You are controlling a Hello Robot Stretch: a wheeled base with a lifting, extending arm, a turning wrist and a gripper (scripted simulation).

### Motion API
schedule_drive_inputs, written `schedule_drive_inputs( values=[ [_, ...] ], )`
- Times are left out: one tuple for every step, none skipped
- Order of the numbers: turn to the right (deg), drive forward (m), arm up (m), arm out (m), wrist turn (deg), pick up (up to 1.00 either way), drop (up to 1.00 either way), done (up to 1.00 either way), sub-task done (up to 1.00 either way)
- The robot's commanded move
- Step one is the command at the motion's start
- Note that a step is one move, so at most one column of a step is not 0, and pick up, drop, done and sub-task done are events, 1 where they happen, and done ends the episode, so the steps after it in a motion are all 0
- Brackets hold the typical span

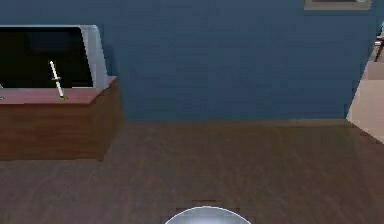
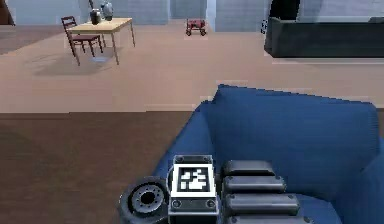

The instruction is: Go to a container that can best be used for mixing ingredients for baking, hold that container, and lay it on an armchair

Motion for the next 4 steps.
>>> schedule_drive_inputs(
  values=[
    [45.0,0.00,0.00,0.00,0.0,0.00,0.00,0.00,0.00],
    [45.0,0.00,0.00,0.00,0.0,0.00,0.00,0.00,0.00],
    [30.0,0.00,0.00,0.00,0.0,0.00,0.00,0.00,0.00],
    [-45.0,0.00,0.00,0.00,0.0,0.00,0.00,0.00,0.00]
  ],
)
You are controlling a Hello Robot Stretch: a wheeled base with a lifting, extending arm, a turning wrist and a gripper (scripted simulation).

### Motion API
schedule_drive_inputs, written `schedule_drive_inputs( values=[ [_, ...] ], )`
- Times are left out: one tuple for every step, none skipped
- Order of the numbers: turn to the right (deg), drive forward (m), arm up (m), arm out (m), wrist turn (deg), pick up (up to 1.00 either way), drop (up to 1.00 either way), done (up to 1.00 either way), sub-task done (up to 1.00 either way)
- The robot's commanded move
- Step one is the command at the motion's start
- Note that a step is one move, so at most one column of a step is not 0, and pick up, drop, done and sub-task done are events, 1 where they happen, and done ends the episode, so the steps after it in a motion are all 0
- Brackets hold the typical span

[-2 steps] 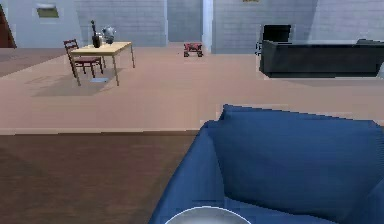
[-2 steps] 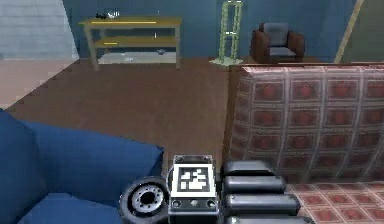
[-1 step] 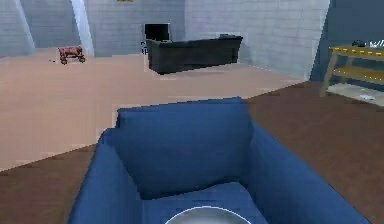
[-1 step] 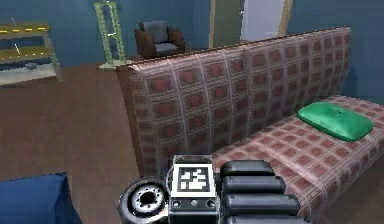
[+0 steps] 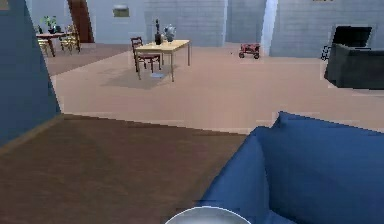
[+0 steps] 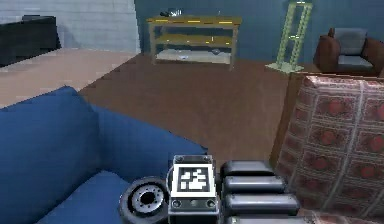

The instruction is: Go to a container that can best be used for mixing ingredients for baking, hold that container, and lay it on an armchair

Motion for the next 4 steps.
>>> schedule_drive_inputs(
  values=[
    [-45.0,0.00,0.00,0.00,0.0,0.00,0.00,0.00,0.00],
    [-12.0,0.00,0.00,0.00,0.0,0.00,0.00,0.00,0.00],
    [0.0,0.00,0.00,0.40,0.0,0.00,0.00,0.00,0.00],
    [0.0,0.00,0.00,0.00,45.0,0.00,0.00,0.00,0.00]
  ],
)
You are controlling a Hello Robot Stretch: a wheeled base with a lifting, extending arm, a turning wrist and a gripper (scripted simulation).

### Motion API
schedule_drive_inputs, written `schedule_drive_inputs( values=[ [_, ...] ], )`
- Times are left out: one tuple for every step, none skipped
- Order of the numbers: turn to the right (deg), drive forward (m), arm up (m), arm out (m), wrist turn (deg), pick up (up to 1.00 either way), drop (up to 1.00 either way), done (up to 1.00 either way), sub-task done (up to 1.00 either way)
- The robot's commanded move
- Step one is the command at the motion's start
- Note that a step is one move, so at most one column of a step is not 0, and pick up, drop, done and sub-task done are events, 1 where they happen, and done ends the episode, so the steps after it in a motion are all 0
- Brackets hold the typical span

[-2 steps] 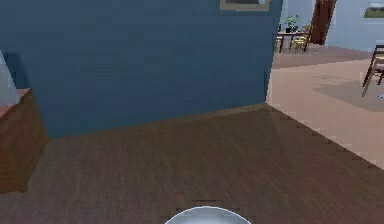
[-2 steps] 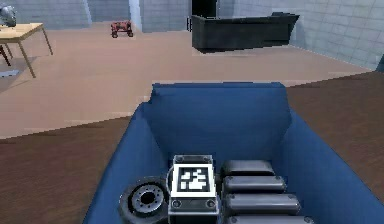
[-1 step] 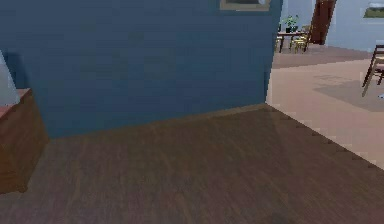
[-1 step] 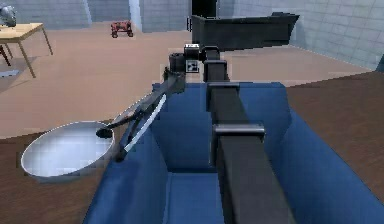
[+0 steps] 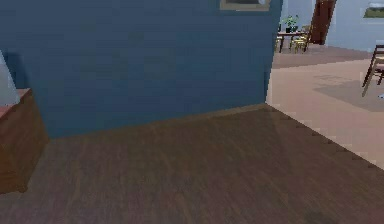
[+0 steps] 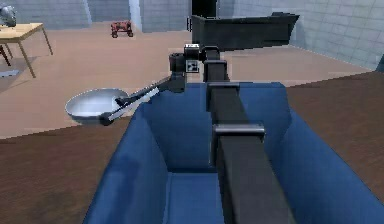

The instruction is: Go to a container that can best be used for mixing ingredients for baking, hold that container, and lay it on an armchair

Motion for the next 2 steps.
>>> schedule_drive_inputs(
  values=[
    [0.0,0.00,0.00,0.00,45.0,0.00,0.00,0.00,0.00],
    [0.0,0.00,0.00,0.00,45.0,0.00,0.00,0.00,0.00]
  ],
)
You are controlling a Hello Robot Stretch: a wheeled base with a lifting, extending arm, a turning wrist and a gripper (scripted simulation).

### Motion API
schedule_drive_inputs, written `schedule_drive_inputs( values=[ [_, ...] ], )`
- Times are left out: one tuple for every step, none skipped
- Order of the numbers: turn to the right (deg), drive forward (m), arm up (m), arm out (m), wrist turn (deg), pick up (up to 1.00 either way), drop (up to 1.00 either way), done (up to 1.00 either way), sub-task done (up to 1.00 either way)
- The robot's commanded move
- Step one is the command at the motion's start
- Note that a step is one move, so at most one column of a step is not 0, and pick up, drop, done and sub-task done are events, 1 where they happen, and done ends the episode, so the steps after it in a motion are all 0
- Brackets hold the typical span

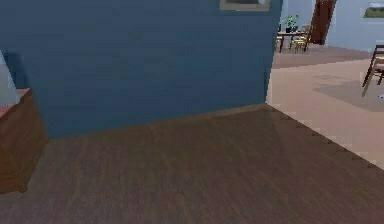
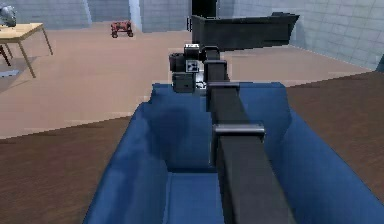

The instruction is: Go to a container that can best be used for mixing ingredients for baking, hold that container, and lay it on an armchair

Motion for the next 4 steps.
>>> schedule_drive_inputs(
  values=[
    [0.0,0.00,0.00,0.00,39.0,0.00,0.00,0.00,0.00],
    [0.0,0.00,-0.30,0.00,0.0,0.00,0.00,0.00,0.00],
    [0.0,0.00,-0.32,0.00,0.0,0.00,0.00,0.00,0.00],
    [0.0,0.00,0.00,0.00,0.0,0.00,1.00,0.00,0.00]
  ],
)
